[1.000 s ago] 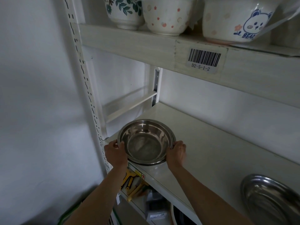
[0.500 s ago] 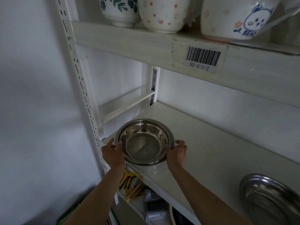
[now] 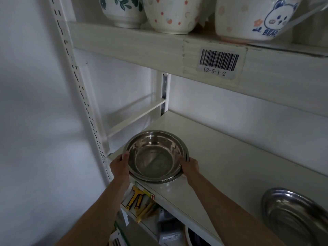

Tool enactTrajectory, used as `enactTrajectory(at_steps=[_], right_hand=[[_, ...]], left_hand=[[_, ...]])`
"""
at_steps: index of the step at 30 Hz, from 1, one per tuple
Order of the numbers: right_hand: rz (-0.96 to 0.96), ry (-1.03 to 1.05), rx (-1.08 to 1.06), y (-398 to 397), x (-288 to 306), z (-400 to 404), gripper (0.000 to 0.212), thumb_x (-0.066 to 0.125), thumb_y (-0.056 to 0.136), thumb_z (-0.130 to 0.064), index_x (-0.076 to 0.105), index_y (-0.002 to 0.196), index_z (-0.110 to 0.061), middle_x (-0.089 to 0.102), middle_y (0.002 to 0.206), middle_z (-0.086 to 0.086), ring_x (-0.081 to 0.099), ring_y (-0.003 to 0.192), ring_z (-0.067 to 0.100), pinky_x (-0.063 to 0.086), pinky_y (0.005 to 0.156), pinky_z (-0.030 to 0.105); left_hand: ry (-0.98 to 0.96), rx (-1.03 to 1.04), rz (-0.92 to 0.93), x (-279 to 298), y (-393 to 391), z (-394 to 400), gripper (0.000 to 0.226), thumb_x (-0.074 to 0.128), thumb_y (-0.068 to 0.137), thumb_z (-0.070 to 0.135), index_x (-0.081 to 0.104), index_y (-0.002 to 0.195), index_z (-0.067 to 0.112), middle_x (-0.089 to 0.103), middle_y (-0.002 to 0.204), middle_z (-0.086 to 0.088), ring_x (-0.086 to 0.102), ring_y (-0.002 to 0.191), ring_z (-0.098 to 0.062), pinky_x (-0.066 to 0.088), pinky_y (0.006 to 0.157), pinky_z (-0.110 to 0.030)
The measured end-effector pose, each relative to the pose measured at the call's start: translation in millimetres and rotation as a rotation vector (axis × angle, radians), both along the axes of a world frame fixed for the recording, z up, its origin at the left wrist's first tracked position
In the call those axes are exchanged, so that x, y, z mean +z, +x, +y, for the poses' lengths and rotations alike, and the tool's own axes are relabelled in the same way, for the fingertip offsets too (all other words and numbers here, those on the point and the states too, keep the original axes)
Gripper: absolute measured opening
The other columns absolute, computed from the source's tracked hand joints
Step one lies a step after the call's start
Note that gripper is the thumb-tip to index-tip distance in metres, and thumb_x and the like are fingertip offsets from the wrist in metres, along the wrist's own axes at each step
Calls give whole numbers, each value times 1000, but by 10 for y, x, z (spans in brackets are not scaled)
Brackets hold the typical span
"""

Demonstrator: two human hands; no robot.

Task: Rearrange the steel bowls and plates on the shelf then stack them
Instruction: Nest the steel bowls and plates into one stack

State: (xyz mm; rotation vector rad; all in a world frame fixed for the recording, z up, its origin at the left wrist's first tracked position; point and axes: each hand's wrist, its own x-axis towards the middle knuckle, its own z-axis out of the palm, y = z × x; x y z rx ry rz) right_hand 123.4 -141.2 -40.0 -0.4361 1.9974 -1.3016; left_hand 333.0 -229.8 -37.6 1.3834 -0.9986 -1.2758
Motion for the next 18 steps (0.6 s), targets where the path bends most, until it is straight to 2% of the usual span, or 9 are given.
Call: enactTrajectory(at_steps=[3, 5, 7, 11, 18], right_hand=[[-13, -44, -30, 8, -7, 43, 27, 67, 86, -32, 66, 89, -5, 67, 86, 14, 60, 73, 25, 52, 66, 37], [-17, -51, -57, 18, -20, 84, 28, 67, 86, -32, 67, 90, -5, 68, 86, 15, 62, 74, 26, 55, 70, 39], [-14, -60, -82, 26, -26, 140, 26, 67, 86, -32, 66, 85, -6, 67, 82, 12, 61, 73, 25, 52, 66, 35], [33, -84, -121, -6, -49, 310, 28, 65, 88, -27, 56, 64, -15, 55, 62, 1, 49, 57, 15, 39, 53, 25], [93, -137, -246, -78, -57, 677, 32, 64, 90, -24, 52, 62, -17, 53, 60, -1, 50, 62, 19, 40, 57, 29]], left_hand=[[-19, 15, 2, -41, -7, -17, 30, 62, 88, 18, 55, 60, 12, 52, 56, 0, 47, 53, -14, 42, 55, -25], [-27, 25, 13, -53, -27, -3, 30, 64, 86, 16, 54, 58, 13, 53, 55, -1, 49, 53, -16, 44, 55, -26], [-29, 28, 10, -45, -60, 38, 30, 63, 86, 14, 54, 58, 12, 53, 55, -1, 49, 52, -15, 45, 54, -26], [-38, 4, -22, -32, -152, 139, 30, 62, 86, 15, 55, 56, 13, 50, 49, 1, 45, 47, -15, 42, 49, -23], [-62, -58, -37, 8, -397, 327, 24, 61, 88, 17, 61, 65, 7, 56, 55, -5, 51, 49, -18, 48, 54, -26]])
